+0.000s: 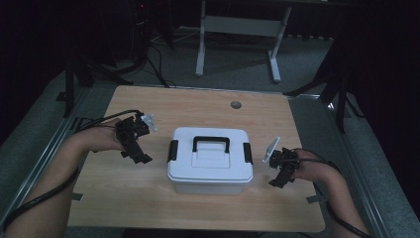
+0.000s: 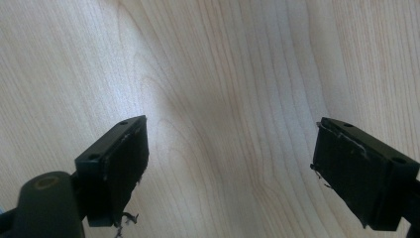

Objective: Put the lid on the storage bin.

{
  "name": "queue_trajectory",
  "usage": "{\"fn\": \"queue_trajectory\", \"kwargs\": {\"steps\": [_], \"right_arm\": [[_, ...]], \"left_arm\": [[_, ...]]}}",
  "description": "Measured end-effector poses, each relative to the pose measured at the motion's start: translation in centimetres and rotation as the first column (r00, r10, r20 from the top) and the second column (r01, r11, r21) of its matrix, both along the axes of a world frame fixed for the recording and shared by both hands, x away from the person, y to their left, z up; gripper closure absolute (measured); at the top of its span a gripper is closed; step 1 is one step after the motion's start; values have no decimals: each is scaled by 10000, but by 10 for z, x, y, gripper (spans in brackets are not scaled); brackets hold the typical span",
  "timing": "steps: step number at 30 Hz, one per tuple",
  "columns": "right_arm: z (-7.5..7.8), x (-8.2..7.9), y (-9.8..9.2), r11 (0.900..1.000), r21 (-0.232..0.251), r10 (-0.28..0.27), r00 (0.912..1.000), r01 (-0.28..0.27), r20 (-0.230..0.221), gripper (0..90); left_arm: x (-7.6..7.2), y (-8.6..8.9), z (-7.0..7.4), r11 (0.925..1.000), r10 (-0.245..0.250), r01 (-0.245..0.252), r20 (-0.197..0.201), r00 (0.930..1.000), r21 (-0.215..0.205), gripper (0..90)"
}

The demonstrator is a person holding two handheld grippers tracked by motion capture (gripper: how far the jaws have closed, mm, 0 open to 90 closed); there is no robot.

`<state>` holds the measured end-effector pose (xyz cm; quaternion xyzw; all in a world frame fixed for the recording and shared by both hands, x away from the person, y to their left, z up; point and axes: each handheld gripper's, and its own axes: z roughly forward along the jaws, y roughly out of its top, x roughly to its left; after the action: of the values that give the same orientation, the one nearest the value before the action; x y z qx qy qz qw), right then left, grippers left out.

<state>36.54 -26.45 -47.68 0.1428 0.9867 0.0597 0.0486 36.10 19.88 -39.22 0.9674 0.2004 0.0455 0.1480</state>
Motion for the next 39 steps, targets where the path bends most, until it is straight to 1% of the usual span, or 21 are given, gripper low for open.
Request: {"fn": "queue_trajectory", "kwargs": {"steps": [2, 4, 5, 6, 10, 12, 13, 15, 17, 18, 19, 20, 22, 24, 25, 27, 31, 35, 36, 38, 39], "right_arm": [[-1, 0, -1, 10000, -5, -4, 10000, 4, 22, 137], [-2, 0, -2, 10000, -67, -16, 10000, 16, -2, 137], [-2, 0, -3, 10000, -80, -17, 10000, 17, 22, 137], [-2, -1, -4, 10000, -52, -57, 10000, 57, 38, 137], [-3, -2, -7, 9987, 358, -373, 9993, 371, 67, 133], [-4, -2, -9, 9972, 477, -573, 9984, 574, -23, 133], [-5, -2, -10, 9971, 430, -630, 9980, 630, 6, 131], [-5, -2, -12, 9968, 413, -687, 9976, 682, 104, 131], [-4, -3, -15, 9954, 532, -815, 9963, 800, 276, 130], [-4, -3, -15, 9954, 532, -815, 9963, 800, 276, 130], [-4, -3, -17, 9949, 620, -822, 9958, 796, 397, 130], [-5, -4, -20, 9932, 733, -941, 9945, 906, 463, 129], [-6, -4, -22, 9924, 754, -1012, 9933, 969, 566, 129], [-7, -4, -23, 9925, 767, -1003, 9929, 953, 644, 129], [-8, -5, -24, 9918, 793, -1053, 9923, 1000, 655, 129], [-11, -6, -27, 9908, 923, -1064, 9911, 989, 804, 129], [-16, -8, -30, 9864, 1137, -1282, 9884, 1185, 818, 126], [-21, -9, -33, 9787, 1388, -1631, 9837, 1515, 764, 119], [-21, -9, -33, 9787, 1388, -1631, 9837, 1515, 764, 119], [-24, -12, -35, 9728, 1639, -1785, 9807, 1638, 791, 119], [-25, -13, -35, 9719, 1650, -1831, 9799, 1682, 794, 119]], "left_arm": [[-2, 6, -4, 10000, 52, -52, -16, 10000, 37, 14], [-4, 12, -9, 9998, 144, -145, -109, 9998, -110, 14], [-5, 14, -11, 9999, 143, -143, -84, 9999, -50, 15], [-7, 17, -14, 9999, 116, -117, -45, 9999, -122, 14], [-10, 24, -22, 9994, 129, -131, -60, 9999, -314, 14], [-12, 28, -26, 9992, 89, -95, -169, 9998, -388, 15], [-12, 29, -26, 9994, 97, -102, -149, 9998, -344, 15], [-13, 33, -28, 9989, 159, -158, 5, 9999, -439, 15], [-15, 36, -29, 9983, 229, -221, 138, 9996, -536, 15], [-15, 36, -29, 9983, 229, -221, 138, 9996, -536, 15], [-16, 39, -31, 9973, 313, -312, -3, 9995, -659, 15], [-16, 39, -33, 9977, 311, -310, -8, 9995, -600, 15], [-17, 41, -38, 9985, 338, -345, -169, 9993, -430, 15], [-18, 43, -40, 9985, 353, -360, -165, 9992, -420, 15], [-19, 45, -45, 9975, 459, -473, -268, 9986, -526, 15], [-20, 48, -49, 9968, 528, -543, -278, 9982, -580, 15], [-21, 53, -59, 9960, 632, -657, -425, 9971, -603, 15], [-24, 57, -67, 9944, 678, -711, -438, 9967, -780, 15], [-24, 57, -67, 9944, 678, -711, -438, 9967, -780, 15], [-28, 60, -76, 9938, 710, -751, -515, 9961, -824, 15], [-29, 61, -78, 9937, 709, -755, -577, 9958, -830, 15]]}}
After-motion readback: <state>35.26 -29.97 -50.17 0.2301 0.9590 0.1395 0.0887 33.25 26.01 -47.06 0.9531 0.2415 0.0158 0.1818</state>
